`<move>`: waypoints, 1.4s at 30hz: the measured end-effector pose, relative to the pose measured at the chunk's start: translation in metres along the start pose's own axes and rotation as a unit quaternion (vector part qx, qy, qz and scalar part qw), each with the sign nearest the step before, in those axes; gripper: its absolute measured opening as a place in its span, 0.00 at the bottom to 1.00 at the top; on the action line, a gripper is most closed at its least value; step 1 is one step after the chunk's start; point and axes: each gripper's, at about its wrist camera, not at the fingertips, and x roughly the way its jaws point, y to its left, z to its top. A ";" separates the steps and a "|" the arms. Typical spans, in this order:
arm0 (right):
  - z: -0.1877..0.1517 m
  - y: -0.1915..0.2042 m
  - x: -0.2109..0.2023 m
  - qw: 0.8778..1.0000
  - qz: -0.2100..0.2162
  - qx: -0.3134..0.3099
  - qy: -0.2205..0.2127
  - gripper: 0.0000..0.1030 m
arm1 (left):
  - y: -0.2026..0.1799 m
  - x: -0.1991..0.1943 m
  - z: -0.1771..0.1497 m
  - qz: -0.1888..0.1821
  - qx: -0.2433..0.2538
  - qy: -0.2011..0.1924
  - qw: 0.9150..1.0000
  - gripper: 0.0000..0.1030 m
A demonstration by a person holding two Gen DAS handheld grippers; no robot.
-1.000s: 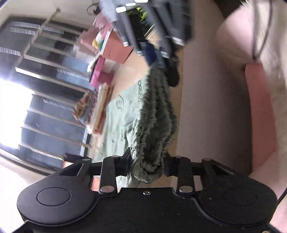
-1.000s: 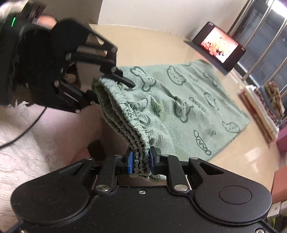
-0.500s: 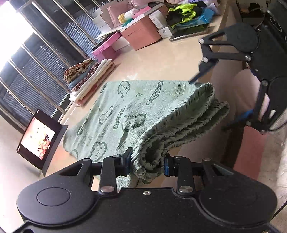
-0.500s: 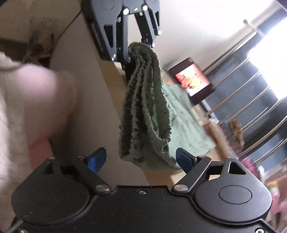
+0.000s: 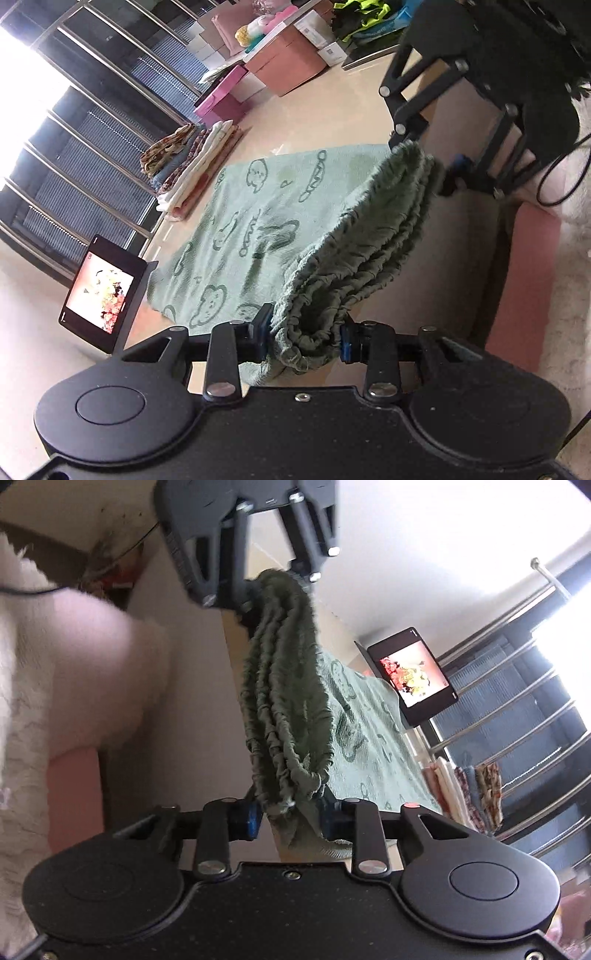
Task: Fold clothes
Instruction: 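Carry the held cuffs with both grippers over toward the waistband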
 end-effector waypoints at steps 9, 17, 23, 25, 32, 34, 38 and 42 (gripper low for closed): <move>0.001 -0.061 -0.024 0.974 0.125 0.187 -0.021 0.13 | 0.000 -0.035 -0.007 -0.060 -0.037 -0.008 0.997 0.31; -0.003 -0.117 -0.046 0.934 0.208 0.288 -0.050 0.12 | 0.041 -0.073 0.002 -0.138 -0.093 -0.031 0.986 0.31; -0.014 -0.173 -0.053 0.895 0.248 0.366 -0.065 0.12 | 0.096 -0.070 0.024 -0.160 -0.097 -0.054 0.981 0.31; -0.020 -0.196 -0.033 0.881 0.253 0.397 -0.052 0.12 | 0.122 -0.052 0.038 -0.147 -0.093 -0.048 0.984 0.31; -0.044 -0.272 0.064 0.828 0.255 0.499 0.013 0.12 | 0.207 0.064 0.073 -0.155 -0.130 0.017 0.979 0.31; -0.051 -0.294 0.092 0.810 0.254 0.527 0.032 0.12 | 0.221 0.106 0.074 -0.173 -0.156 0.041 0.972 0.31; -0.076 -0.306 0.154 0.769 0.249 0.583 0.075 0.12 | 0.239 0.182 0.067 -0.196 -0.195 0.084 0.957 0.31; -0.101 -0.303 0.190 0.732 0.247 0.630 0.076 0.12 | 0.250 0.219 0.056 -0.206 -0.216 0.099 0.949 0.31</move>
